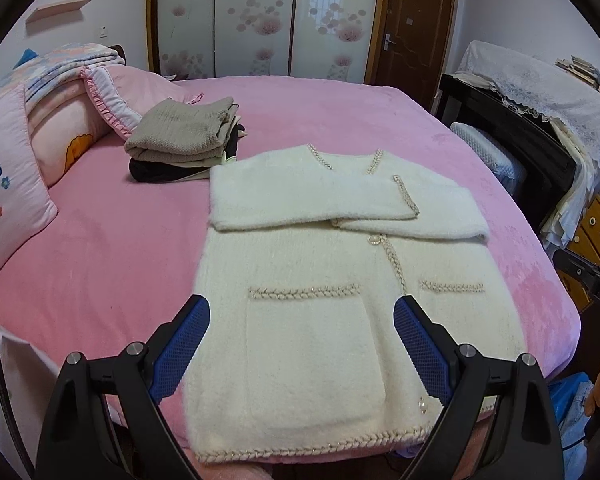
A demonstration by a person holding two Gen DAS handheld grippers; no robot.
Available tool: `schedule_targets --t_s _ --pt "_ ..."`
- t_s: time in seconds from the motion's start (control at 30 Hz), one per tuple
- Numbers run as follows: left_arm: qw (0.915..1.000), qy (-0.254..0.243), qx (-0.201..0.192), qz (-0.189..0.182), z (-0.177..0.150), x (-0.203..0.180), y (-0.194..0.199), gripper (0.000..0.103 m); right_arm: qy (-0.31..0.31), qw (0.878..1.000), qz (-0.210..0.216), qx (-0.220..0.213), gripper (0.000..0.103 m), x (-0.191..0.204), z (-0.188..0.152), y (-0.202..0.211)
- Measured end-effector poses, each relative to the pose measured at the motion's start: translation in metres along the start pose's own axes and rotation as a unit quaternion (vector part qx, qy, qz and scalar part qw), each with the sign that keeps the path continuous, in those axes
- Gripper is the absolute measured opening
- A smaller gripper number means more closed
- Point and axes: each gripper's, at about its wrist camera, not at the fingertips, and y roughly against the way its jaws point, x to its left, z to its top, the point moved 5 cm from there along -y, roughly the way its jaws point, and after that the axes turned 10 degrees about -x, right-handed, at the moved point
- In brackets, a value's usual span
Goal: Fold large clothes
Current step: 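Move both grippers back to the cardigan hem, then grasp the braided hem corners with both grippers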
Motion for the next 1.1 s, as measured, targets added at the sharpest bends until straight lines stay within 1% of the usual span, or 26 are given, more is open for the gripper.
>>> schedule_targets --t_s 0.23,0.33,0.5,0.57,0.63,0.7,0.83,0.9,1.0,1.1 --pt "0.9998 0.021 -0.002 -0.007 -0.027 0.019 0.016 0.093 0.01 1.0 0.002 0.002 0.026 -0.01 -0.024 0.021" --pt "0.9998 0.017 -0.002 -0.005 -0.039 0.028 0.018 0.093 0.013 1.0 0.003 0.004 0.026 -0.018 -0.034 0.028" --pt "0.9998 0.008 0.016 -0.001 -0.066 0.048 0.01 0.093 0.021 1.0 0.017 0.001 0.026 -0.031 -0.052 0.037" --pt "0.9994 0.015 0.03 -0.011 -0.08 0.059 0.003 0.093 0.022 1.0 0.019 0.012 0.029 -0.037 -0.065 0.034" --pt "0.9987 0.022 0.045 -0.013 -0.096 0.07 -0.005 0.093 0.02 0.999 0.021 0.029 0.032 -0.046 -0.08 0.029" --pt "0.9975 0.031 0.063 -0.01 -0.112 0.08 -0.016 0.093 0.022 0.999 0.013 0.046 0.033 -0.055 -0.096 0.023" --pt "0.9924 0.065 0.104 -0.001 -0.142 0.106 -0.037 0.093 0.017 0.997 0.001 0.078 0.033 -0.074 -0.125 0.011" --pt "0.9899 0.077 0.119 0.003 -0.153 0.114 -0.046 0.093 0.004 0.995 -0.004 0.095 0.034 -0.085 -0.14 0.005" --pt "0.9867 0.09 0.136 0.001 -0.167 0.121 -0.056 0.093 -0.022 0.993 -0.004 0.116 0.043 -0.097 -0.157 -0.001" --pt "0.9843 0.095 0.149 -0.007 -0.175 0.121 -0.062 0.093 -0.037 0.991 -0.008 0.129 0.044 -0.105 -0.17 -0.007"
